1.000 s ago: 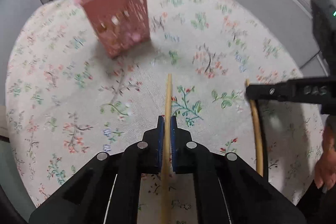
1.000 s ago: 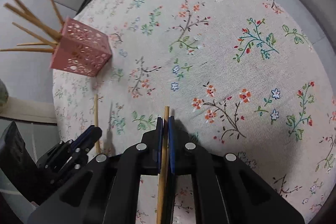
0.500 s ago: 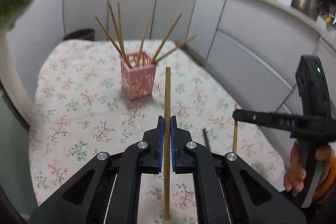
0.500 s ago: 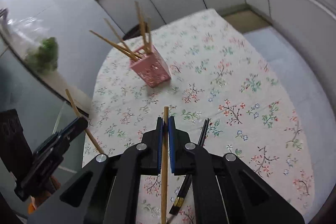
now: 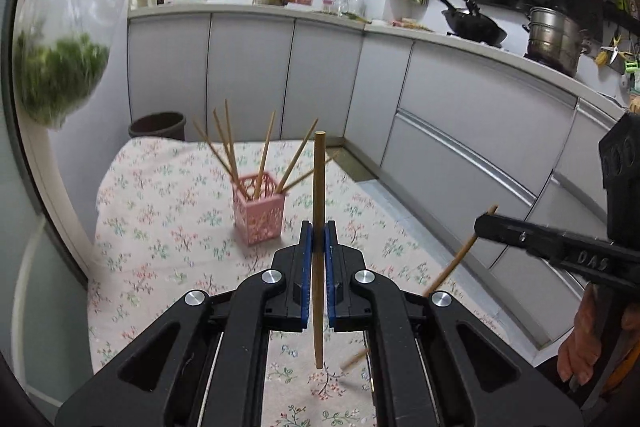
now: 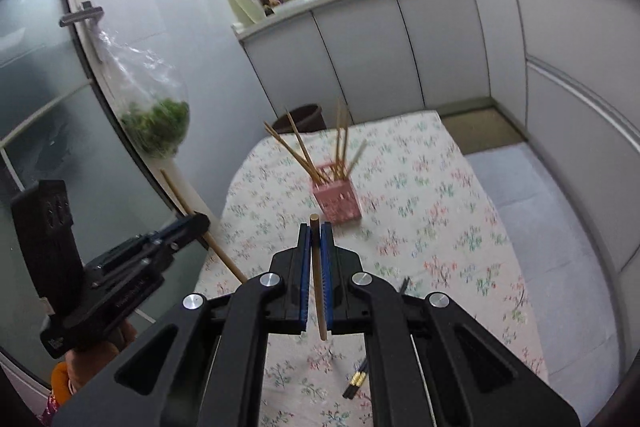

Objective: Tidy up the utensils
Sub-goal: 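Carry both held chopsticks upright toward the pink holder, then open both tools above the pink holder to drop the chopsticks in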

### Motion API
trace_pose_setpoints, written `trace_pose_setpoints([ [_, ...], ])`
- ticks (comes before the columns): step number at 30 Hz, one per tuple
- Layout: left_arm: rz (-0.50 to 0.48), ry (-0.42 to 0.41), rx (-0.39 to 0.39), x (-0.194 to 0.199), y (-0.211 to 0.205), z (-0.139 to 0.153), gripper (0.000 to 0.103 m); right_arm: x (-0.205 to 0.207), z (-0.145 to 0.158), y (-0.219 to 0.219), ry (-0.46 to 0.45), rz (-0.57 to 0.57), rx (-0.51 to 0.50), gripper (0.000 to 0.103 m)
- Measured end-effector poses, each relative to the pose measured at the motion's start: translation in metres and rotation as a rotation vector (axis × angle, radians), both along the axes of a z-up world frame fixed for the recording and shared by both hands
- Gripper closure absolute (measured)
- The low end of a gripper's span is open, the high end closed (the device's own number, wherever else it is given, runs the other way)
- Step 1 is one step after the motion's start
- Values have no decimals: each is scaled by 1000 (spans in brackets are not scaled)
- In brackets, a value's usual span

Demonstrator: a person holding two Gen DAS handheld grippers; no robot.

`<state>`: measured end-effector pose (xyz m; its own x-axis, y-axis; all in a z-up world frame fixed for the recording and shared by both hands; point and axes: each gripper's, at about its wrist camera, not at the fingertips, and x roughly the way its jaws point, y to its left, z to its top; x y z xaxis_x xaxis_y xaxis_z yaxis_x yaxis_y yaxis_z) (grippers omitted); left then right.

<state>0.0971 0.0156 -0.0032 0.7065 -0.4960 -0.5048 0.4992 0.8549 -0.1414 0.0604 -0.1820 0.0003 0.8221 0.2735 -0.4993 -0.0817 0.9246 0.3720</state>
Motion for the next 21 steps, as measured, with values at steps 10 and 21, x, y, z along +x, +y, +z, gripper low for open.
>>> trace_pose_setpoints([
  [10,22,-141,2,37,-17,72,98,46,96,12,-239,-14,-72,98],
  [21,87,-202,-34,143,-38,75,98,160,88,9,-323,-59,-94,98],
])
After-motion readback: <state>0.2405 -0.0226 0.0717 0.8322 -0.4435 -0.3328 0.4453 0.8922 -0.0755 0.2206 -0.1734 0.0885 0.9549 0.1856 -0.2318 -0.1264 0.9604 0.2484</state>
